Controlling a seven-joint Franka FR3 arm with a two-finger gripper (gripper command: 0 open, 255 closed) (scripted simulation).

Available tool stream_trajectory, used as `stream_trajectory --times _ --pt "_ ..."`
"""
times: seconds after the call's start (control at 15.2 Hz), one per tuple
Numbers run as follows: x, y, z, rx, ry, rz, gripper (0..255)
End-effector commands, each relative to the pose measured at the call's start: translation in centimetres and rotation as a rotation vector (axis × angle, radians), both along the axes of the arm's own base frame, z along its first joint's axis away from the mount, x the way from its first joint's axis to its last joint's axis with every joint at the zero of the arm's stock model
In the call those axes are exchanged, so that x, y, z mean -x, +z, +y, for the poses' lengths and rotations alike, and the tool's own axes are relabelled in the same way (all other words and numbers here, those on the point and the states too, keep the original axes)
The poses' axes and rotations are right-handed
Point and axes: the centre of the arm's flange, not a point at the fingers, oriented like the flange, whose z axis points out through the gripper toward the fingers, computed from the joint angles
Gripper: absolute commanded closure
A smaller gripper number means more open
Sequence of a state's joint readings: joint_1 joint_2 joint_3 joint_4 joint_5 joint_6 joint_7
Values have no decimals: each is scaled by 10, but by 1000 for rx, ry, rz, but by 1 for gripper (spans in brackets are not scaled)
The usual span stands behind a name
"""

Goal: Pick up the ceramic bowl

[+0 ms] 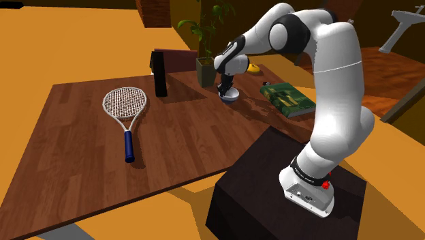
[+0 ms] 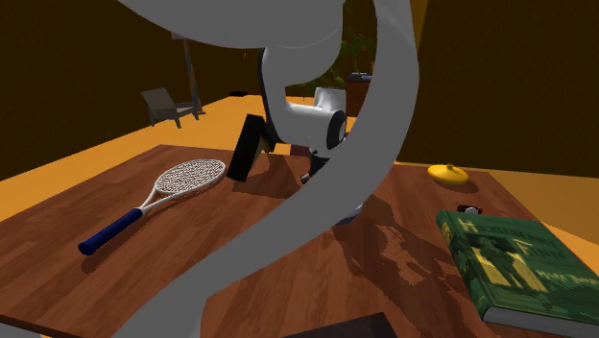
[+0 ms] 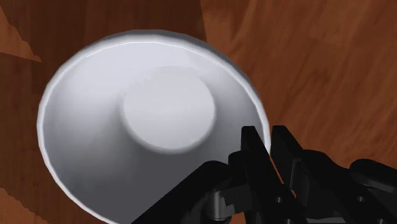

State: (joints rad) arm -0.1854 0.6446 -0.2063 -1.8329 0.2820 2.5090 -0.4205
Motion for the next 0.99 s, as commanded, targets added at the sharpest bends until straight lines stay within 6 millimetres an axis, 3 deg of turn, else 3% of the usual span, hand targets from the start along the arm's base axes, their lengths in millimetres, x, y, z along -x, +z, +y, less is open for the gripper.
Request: stream_trajectory --times 0.0,0.79,0.92 --pt "0 9 -1 0 0 0 255" --pt "0 72 -1 0 0 0 255" --pt "0 73 -1 0 0 0 255"
